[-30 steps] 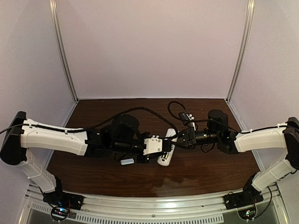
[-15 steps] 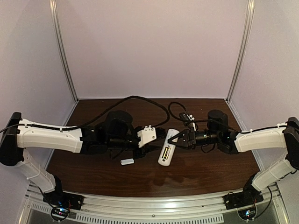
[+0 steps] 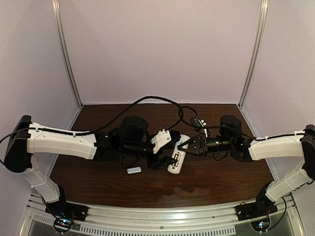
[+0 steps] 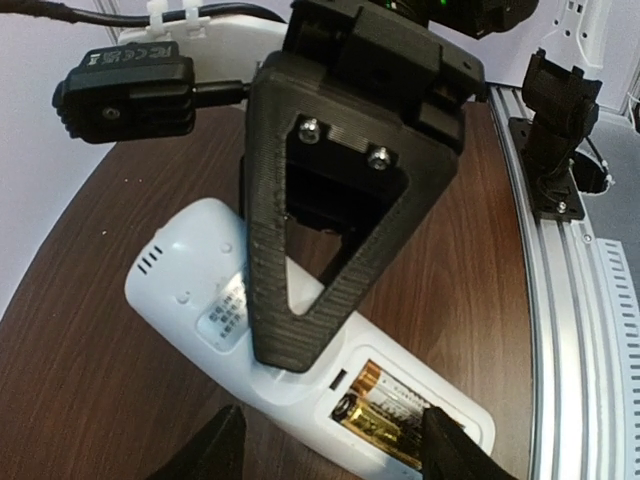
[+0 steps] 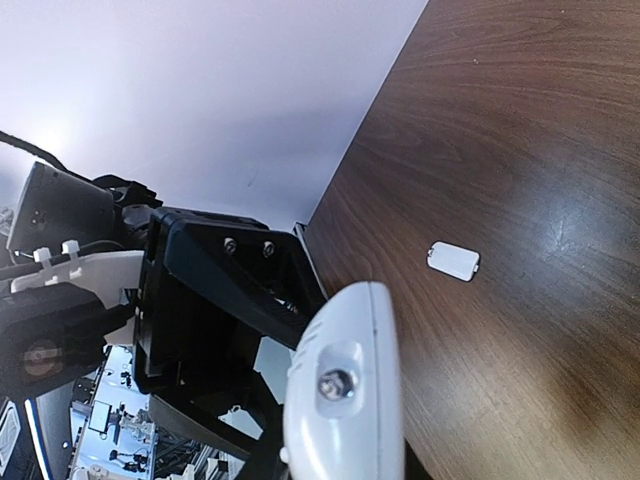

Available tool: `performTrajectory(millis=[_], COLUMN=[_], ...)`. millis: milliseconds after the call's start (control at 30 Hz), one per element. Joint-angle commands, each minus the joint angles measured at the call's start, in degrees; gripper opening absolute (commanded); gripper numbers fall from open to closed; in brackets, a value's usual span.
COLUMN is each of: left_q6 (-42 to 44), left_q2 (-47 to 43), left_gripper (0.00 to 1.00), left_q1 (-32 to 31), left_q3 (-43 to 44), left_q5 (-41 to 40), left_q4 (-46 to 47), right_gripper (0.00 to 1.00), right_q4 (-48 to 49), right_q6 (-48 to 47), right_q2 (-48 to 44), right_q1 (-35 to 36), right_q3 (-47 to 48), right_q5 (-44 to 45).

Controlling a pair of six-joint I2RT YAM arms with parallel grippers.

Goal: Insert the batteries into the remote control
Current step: Press the battery in the battery compartment.

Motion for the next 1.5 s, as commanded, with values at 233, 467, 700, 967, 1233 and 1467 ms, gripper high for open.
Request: performTrajectory(millis=[233, 467, 700, 967, 1233, 1467], left_q6=[-13.2, -17.5, -20.8, -21.8, -19.0, -15.9], left_q2=[3.4, 4.4, 6.2, 8.4, 8.0, 0.6], left_gripper=[0.59, 0.59, 0.56, 0.37, 0.57, 0.69], left_q1=[4.3, 4.5, 5.1, 6.1, 6.6, 11.9], left_q3=[3.8, 3.1, 3.7, 4.8, 6.2, 2.7], left_q5=[7.0, 12.8, 14.3, 13.4, 14.0, 11.4], left_q4=[2.7, 4.9, 5.2, 2.4, -1.1, -11.1], right_gripper=[0.00, 0.00, 0.00, 0.00, 0.00, 0.00], right_q4=[2.1, 1.3, 0.7, 1.6, -0.6, -6.2], right_q6=[-1.5, -2.6, -3.2, -3.0, -4.2, -6.6], right_q2=[-2.9, -3.6, -4.3, -5.0, -5.0, -5.3], right_q1=[-0.2, -0.2, -0.2, -0.2, -0.7, -5.6], right_q3=[-0.8, -0.7, -0.7, -0.9, -1.0, -2.3], right_q5=[-0.3, 1.1, 1.3, 0.7, 2.2, 4.4])
